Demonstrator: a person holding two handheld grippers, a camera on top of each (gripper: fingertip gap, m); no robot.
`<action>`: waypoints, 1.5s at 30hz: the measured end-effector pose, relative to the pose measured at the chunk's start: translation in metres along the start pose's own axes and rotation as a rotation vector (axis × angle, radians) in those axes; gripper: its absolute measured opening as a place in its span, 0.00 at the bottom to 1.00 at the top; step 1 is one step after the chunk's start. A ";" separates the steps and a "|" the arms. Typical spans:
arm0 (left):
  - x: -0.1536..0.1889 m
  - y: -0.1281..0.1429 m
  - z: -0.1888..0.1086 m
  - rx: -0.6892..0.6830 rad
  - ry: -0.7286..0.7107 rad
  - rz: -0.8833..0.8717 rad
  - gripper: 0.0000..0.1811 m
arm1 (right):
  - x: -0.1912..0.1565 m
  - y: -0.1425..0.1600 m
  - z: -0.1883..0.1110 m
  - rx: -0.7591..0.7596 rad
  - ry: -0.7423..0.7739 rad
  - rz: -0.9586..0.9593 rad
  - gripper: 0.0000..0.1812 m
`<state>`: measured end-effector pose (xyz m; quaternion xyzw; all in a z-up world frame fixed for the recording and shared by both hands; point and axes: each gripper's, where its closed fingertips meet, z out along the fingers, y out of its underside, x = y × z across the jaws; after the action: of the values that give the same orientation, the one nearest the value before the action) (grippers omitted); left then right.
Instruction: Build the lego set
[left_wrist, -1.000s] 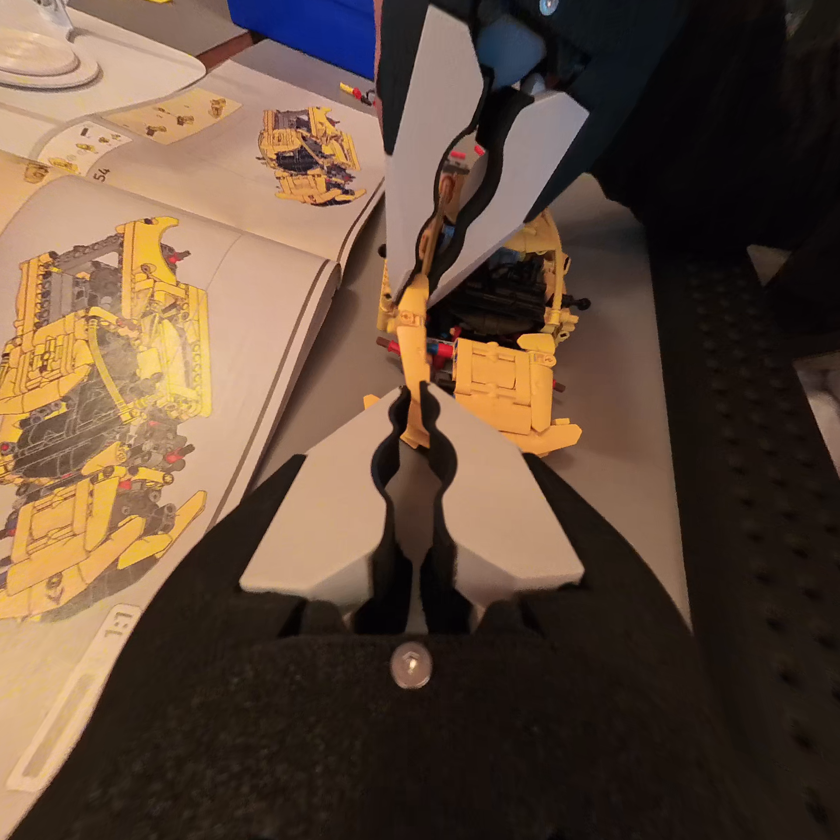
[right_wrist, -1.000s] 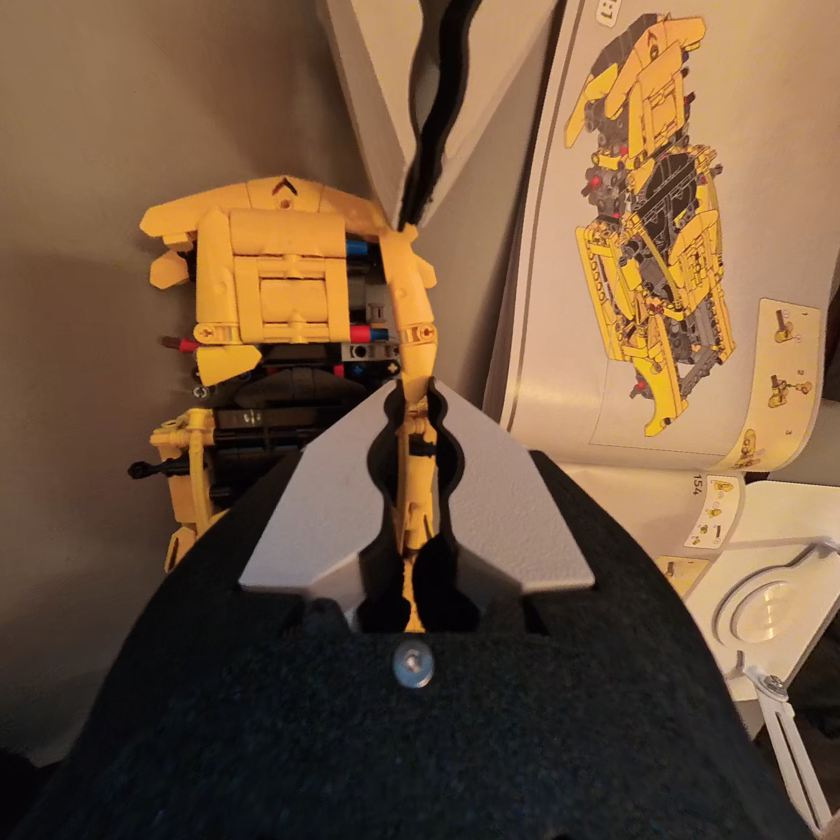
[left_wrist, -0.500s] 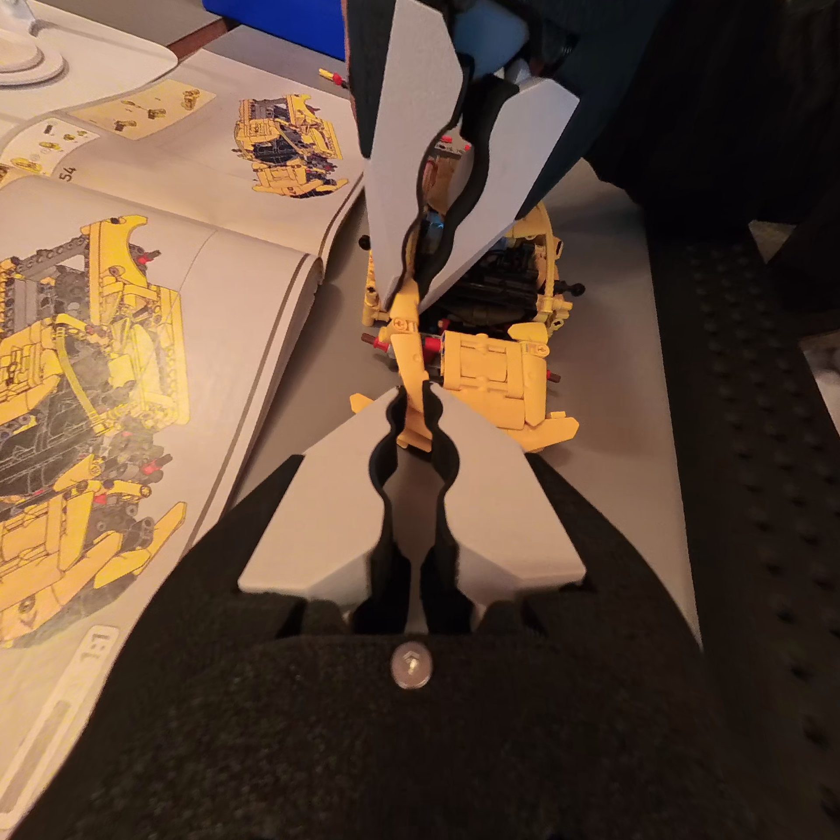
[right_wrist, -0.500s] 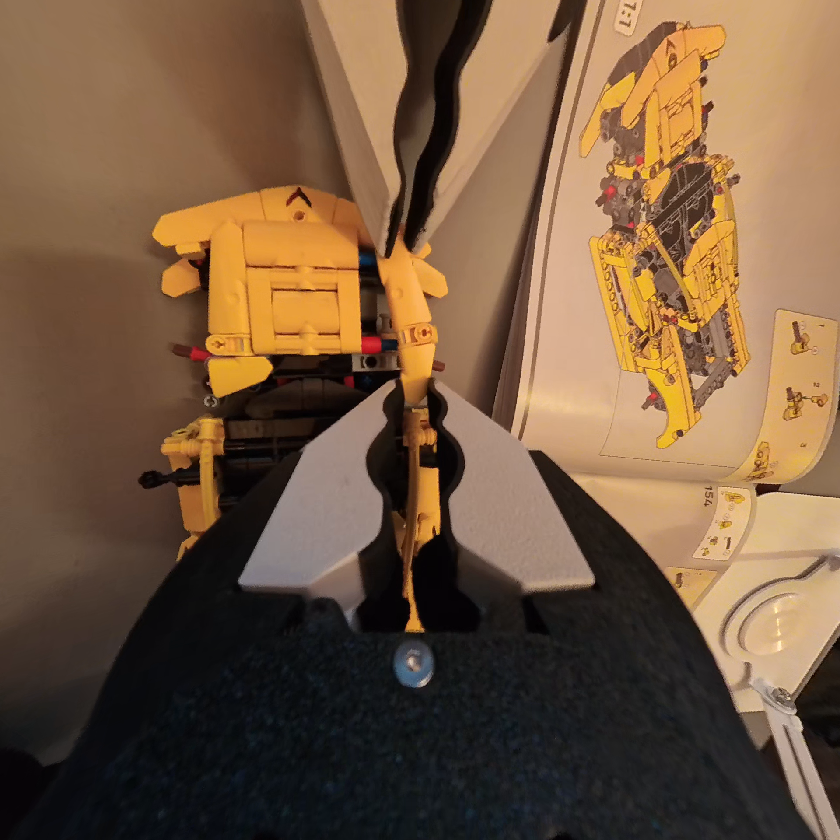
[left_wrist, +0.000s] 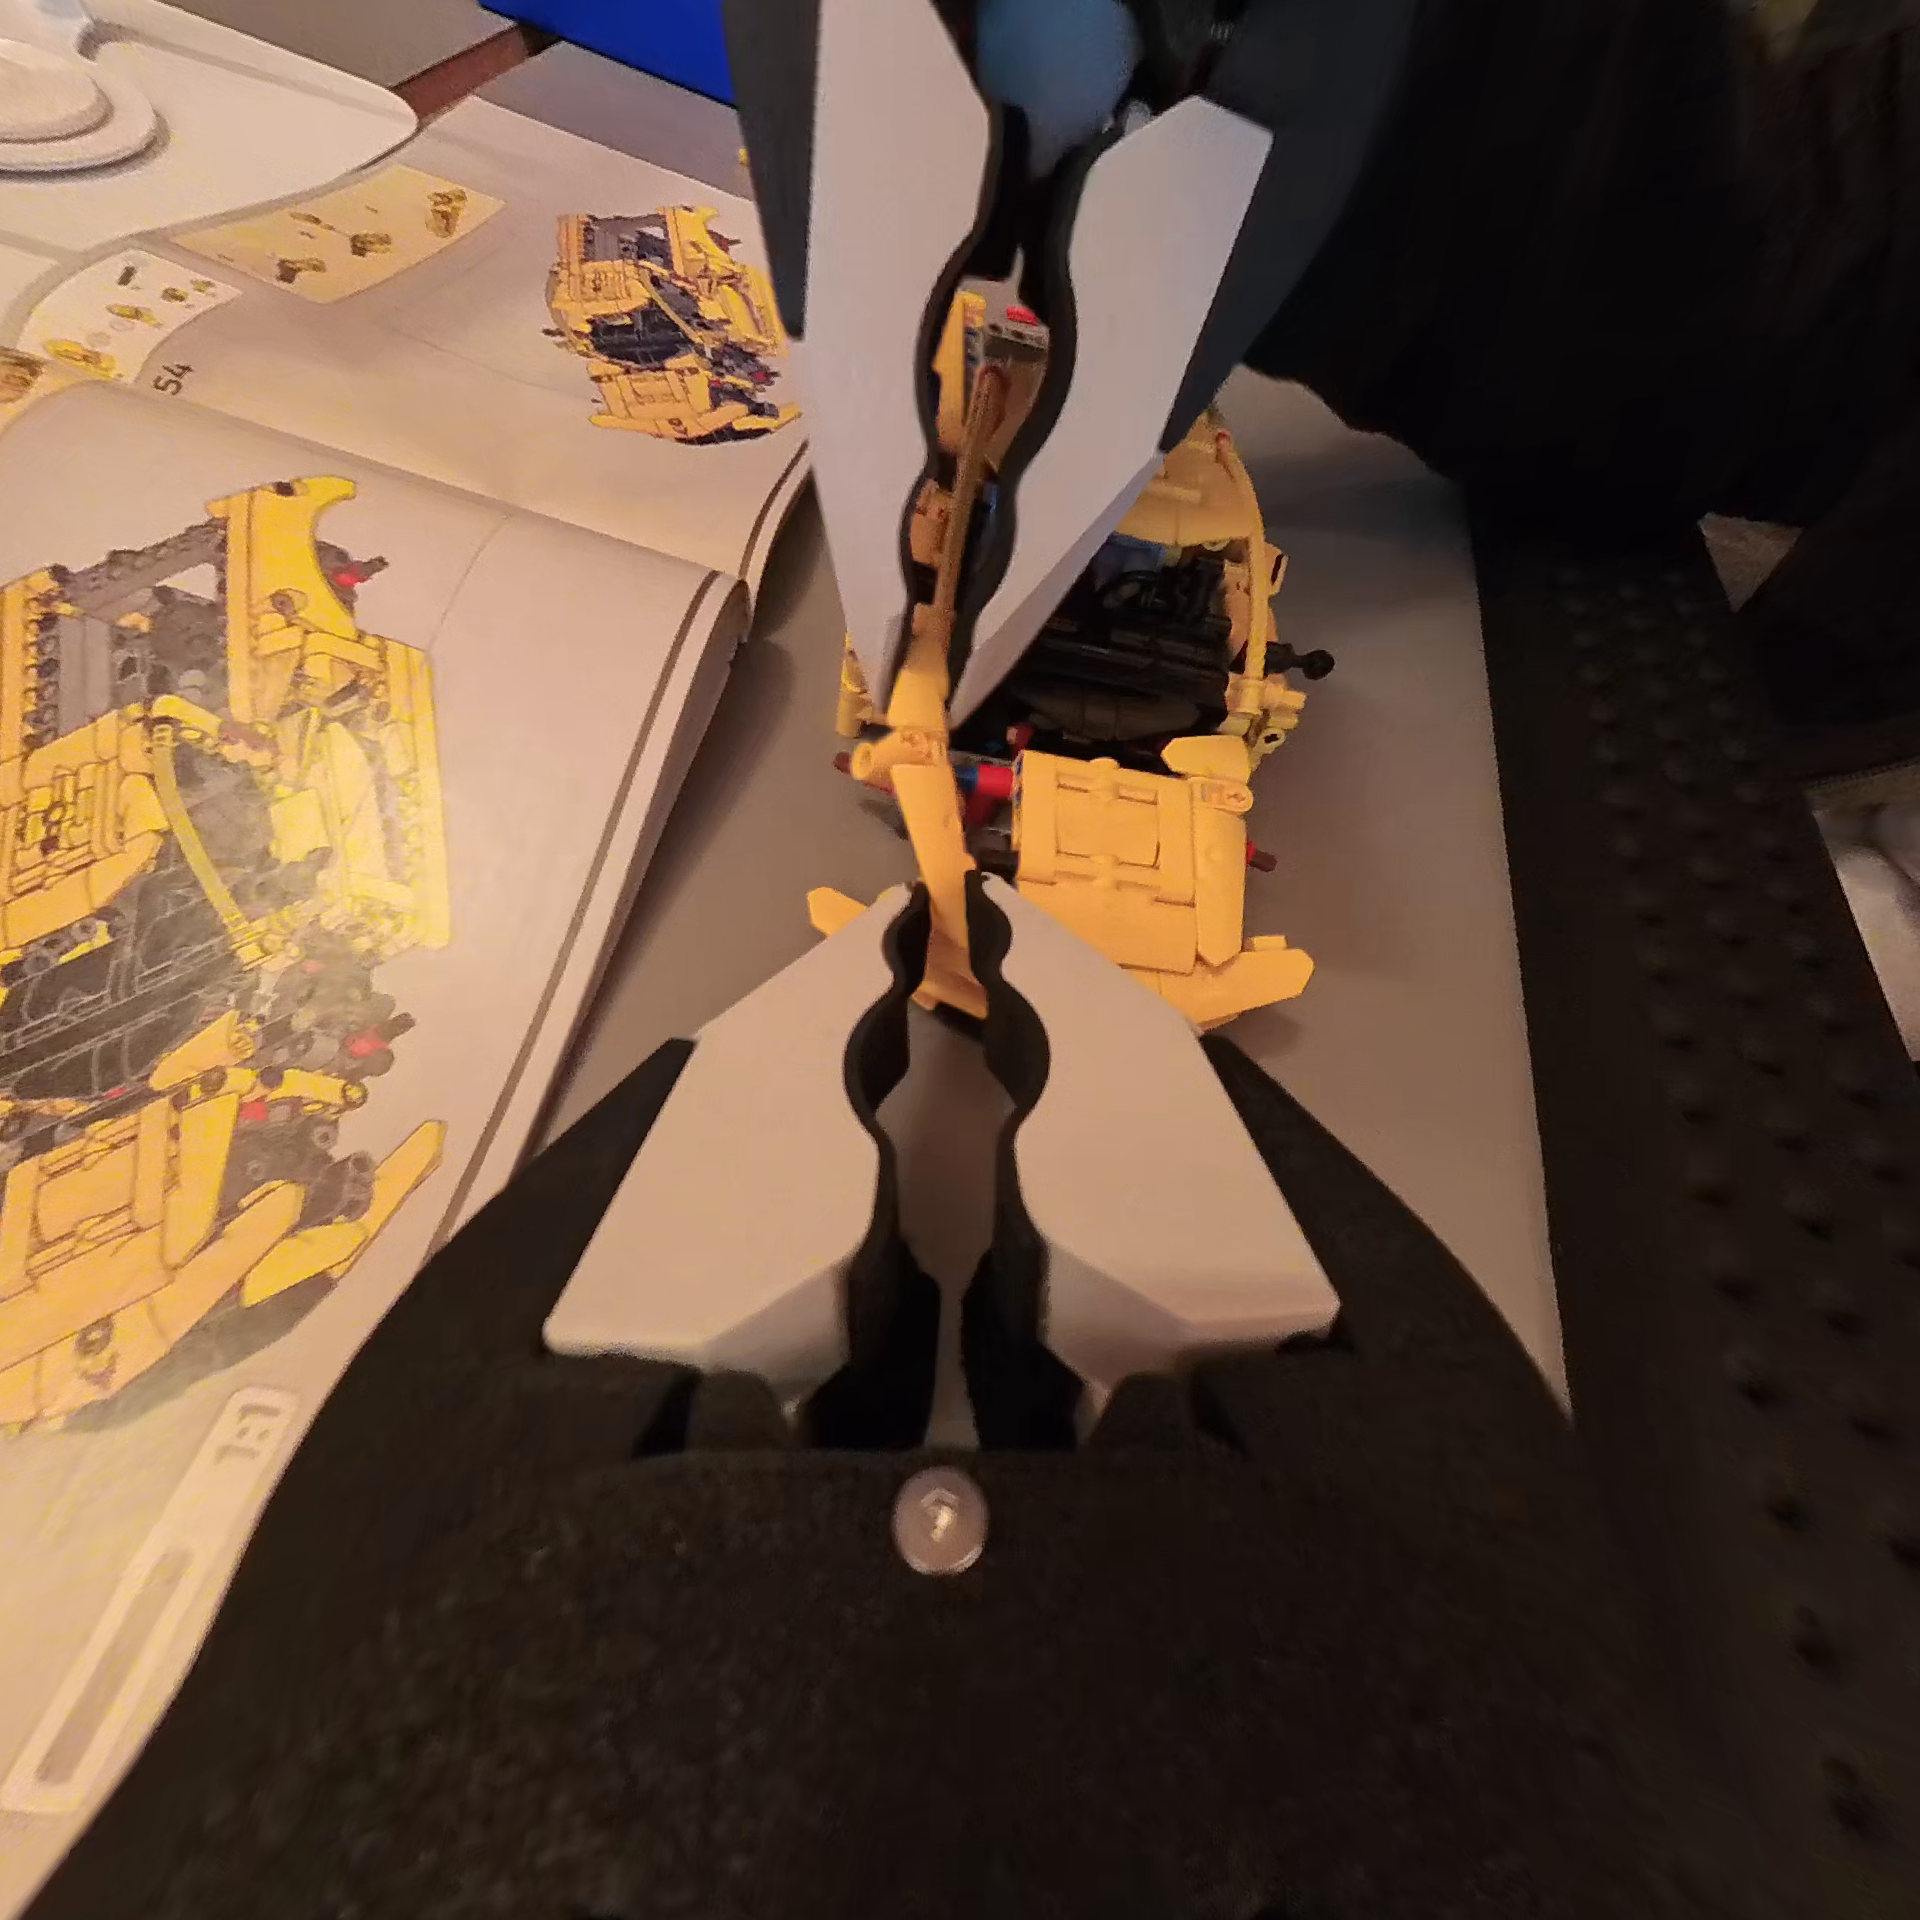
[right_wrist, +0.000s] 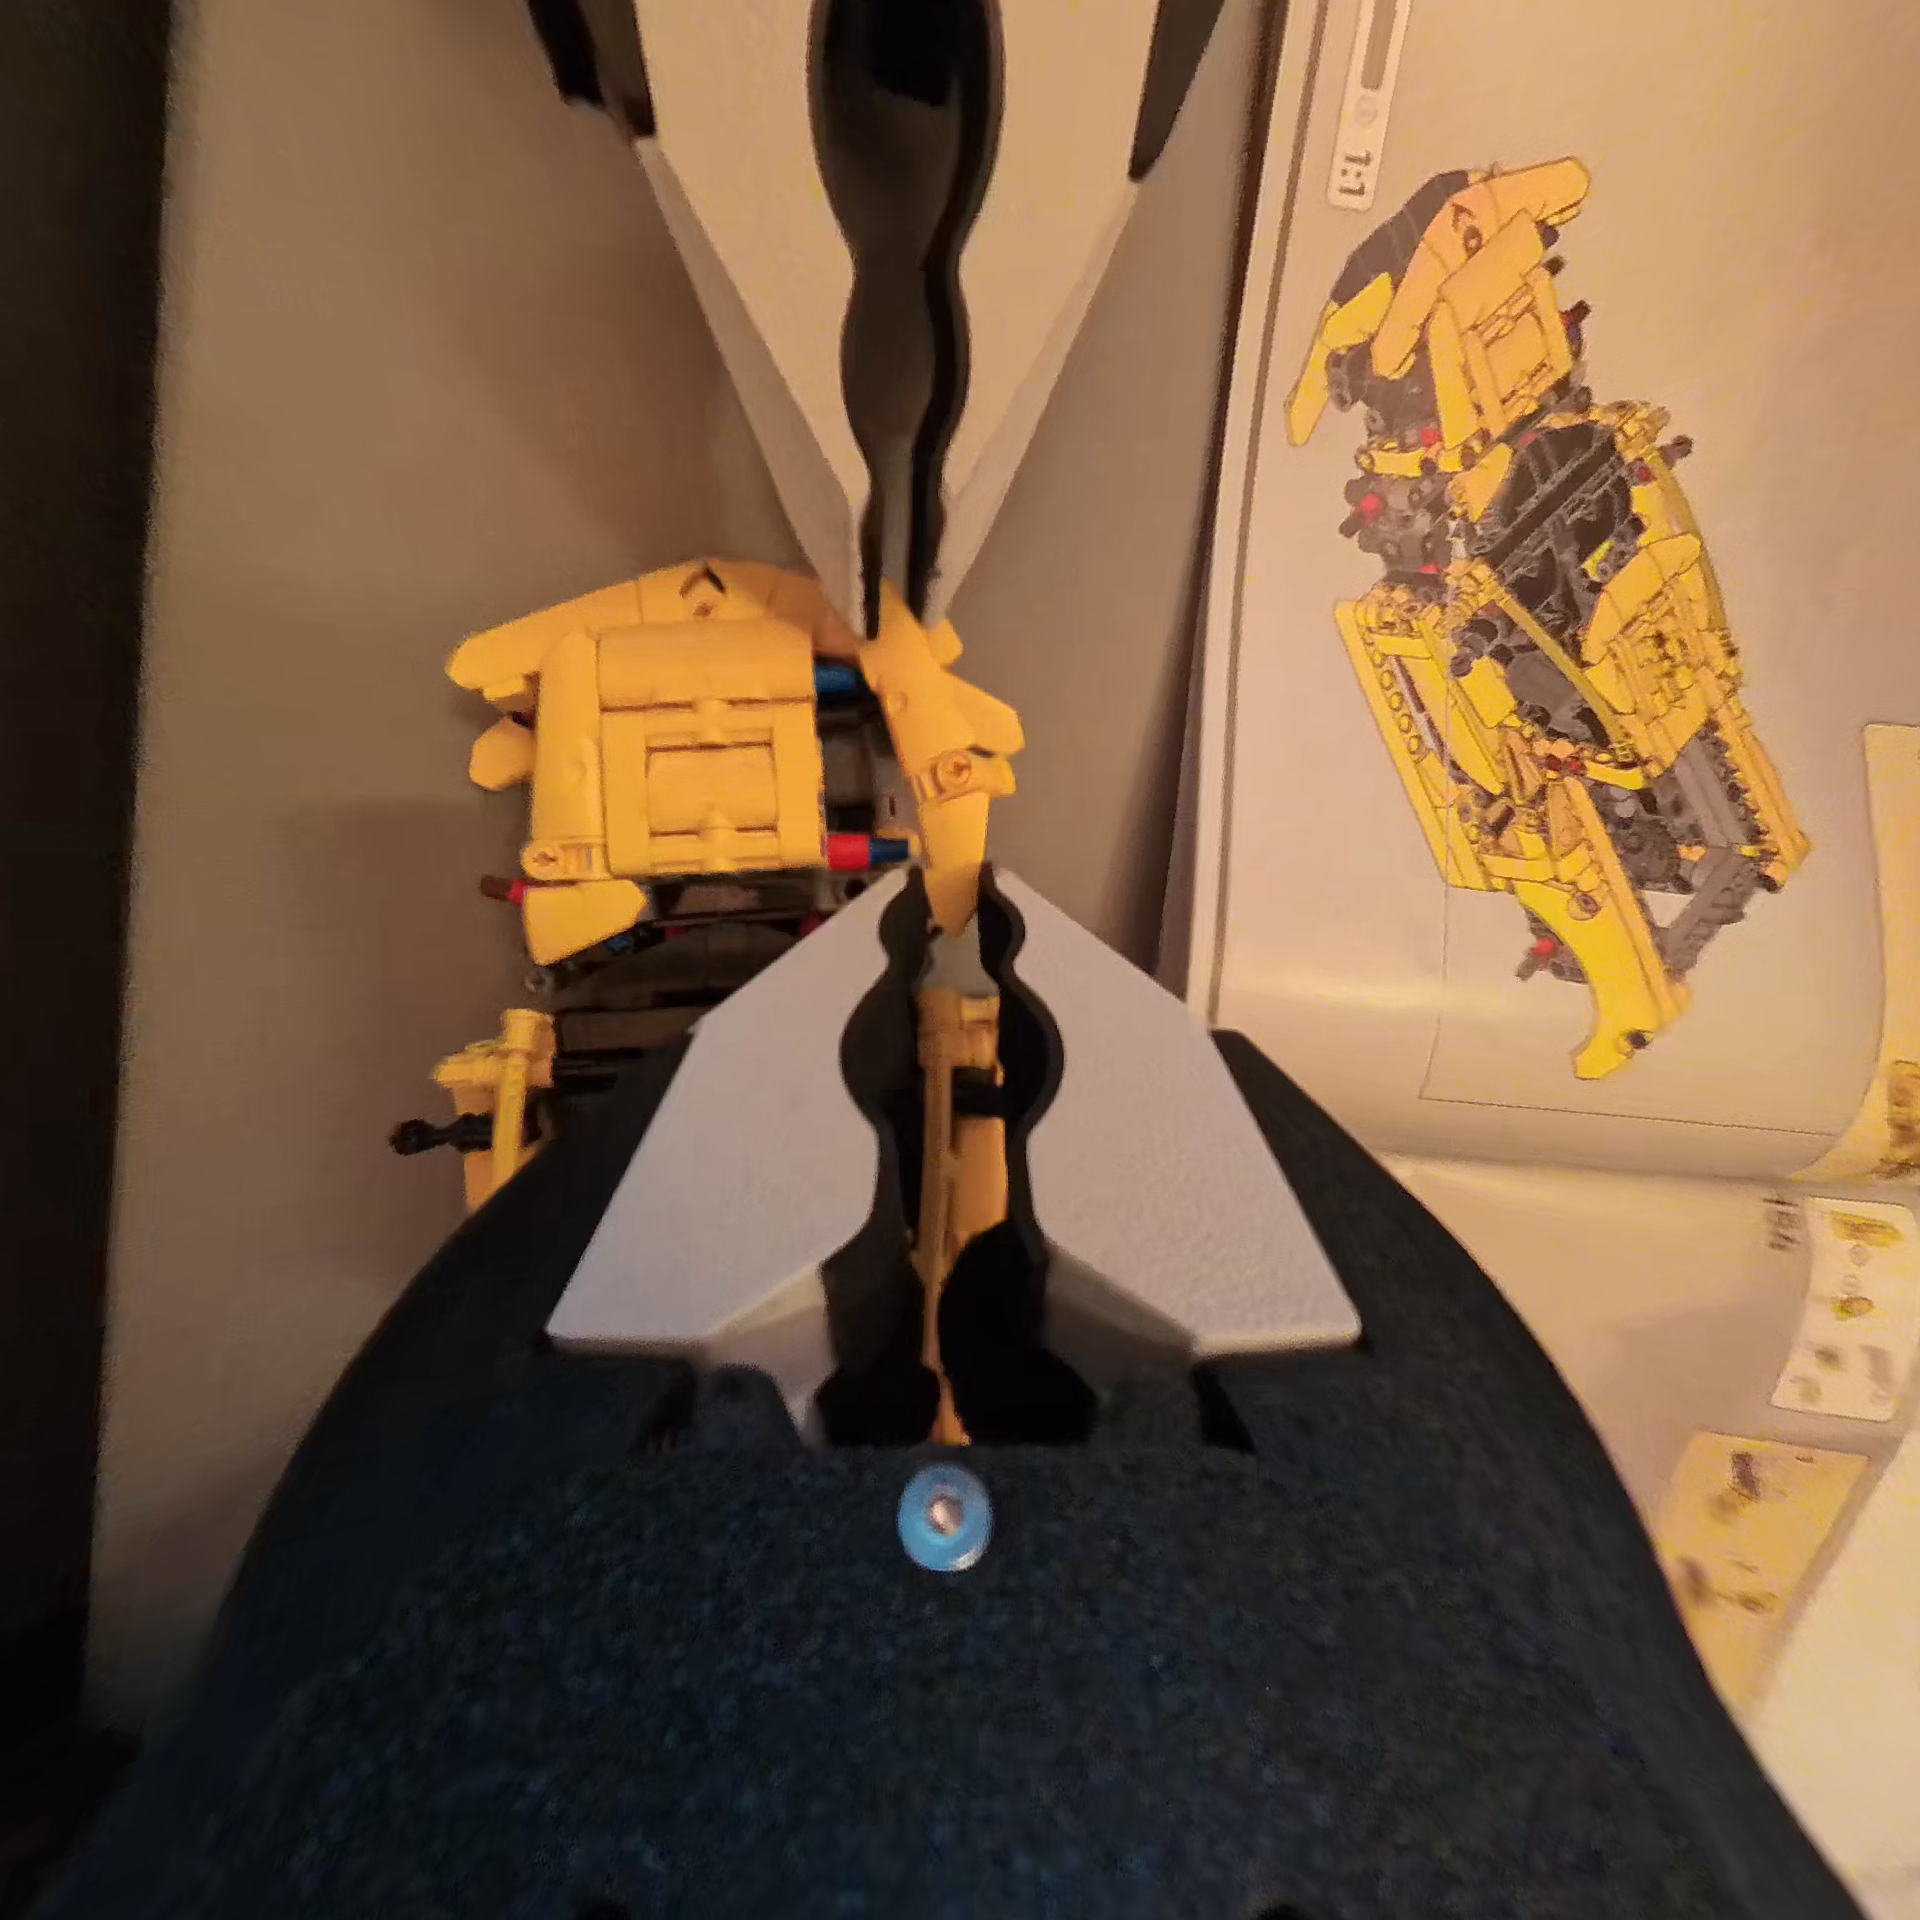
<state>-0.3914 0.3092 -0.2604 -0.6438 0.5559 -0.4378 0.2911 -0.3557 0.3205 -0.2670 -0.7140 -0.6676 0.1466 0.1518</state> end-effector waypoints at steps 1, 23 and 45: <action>0.000 0.000 -0.002 0.002 0.005 -0.005 0.04 | -0.003 -0.003 0.000 0.025 -0.039 0.036 0.05; 0.002 0.003 -0.002 -0.046 0.016 -0.056 0.06 | -0.006 -0.009 0.000 0.115 -0.147 0.098 0.06; -0.017 -0.025 -0.021 0.243 0.256 -0.711 0.03 | 0.002 -0.023 -0.003 0.216 -0.105 0.088 0.15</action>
<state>-0.3985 0.3335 -0.2333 -0.6973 0.2740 -0.6507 0.1237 -0.3749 0.3239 -0.2551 -0.7136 -0.6229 0.2611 0.1860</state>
